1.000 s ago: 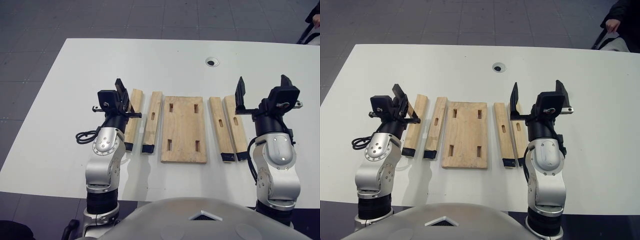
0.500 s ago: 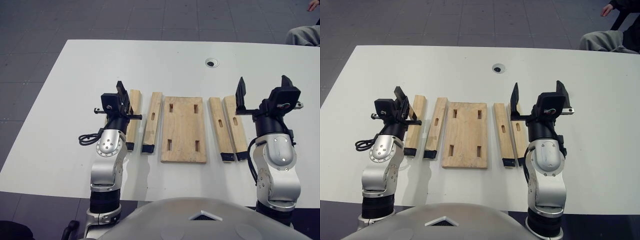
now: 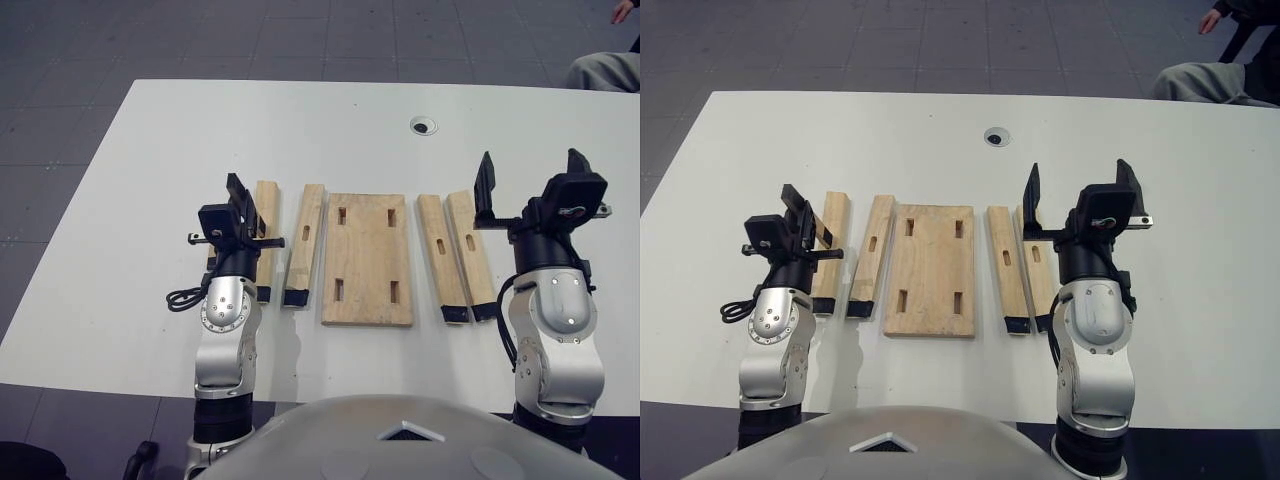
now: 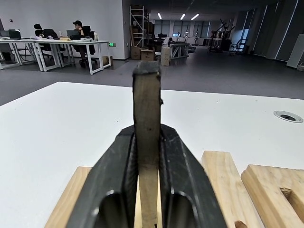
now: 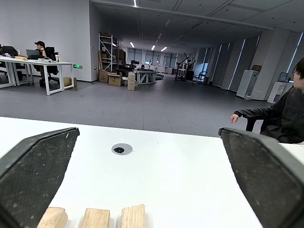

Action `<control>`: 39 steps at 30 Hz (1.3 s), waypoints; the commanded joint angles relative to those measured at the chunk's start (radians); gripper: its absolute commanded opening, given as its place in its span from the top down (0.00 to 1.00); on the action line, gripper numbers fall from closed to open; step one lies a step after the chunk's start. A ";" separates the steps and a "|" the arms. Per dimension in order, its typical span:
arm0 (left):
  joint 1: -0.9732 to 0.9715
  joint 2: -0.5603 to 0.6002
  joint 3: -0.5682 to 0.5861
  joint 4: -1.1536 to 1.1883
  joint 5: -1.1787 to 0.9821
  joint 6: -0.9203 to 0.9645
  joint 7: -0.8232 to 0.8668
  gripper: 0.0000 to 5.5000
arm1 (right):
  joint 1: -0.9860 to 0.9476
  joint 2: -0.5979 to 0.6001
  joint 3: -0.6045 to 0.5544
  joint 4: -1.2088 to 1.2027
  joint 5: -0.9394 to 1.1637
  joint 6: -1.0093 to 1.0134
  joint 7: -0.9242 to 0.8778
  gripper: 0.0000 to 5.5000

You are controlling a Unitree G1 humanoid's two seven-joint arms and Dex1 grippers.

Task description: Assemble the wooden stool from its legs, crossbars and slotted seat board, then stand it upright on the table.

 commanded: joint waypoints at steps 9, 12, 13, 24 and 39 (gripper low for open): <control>0.116 0.023 -0.020 0.267 -0.019 0.456 -0.026 0.92 | -0.010 0.003 -0.001 -0.037 0.002 0.027 0.003 0.00; 0.128 0.049 -0.053 0.221 -0.007 0.459 -0.044 0.92 | -0.009 0.003 -0.001 -0.039 0.002 0.028 0.002 0.00; 0.131 0.054 -0.060 0.193 -0.007 0.454 -0.047 0.92 | -0.010 0.003 -0.001 -0.039 0.002 0.028 0.002 0.00; 0.148 0.062 -0.091 -0.111 0.065 0.317 0.006 0.92 | -0.015 0.003 0.007 -0.028 -0.003 0.022 0.001 0.00; 0.154 0.025 -0.074 -0.208 0.038 0.320 -0.018 0.79 | -0.009 0.008 0.020 -0.016 -0.007 0.010 -0.005 0.00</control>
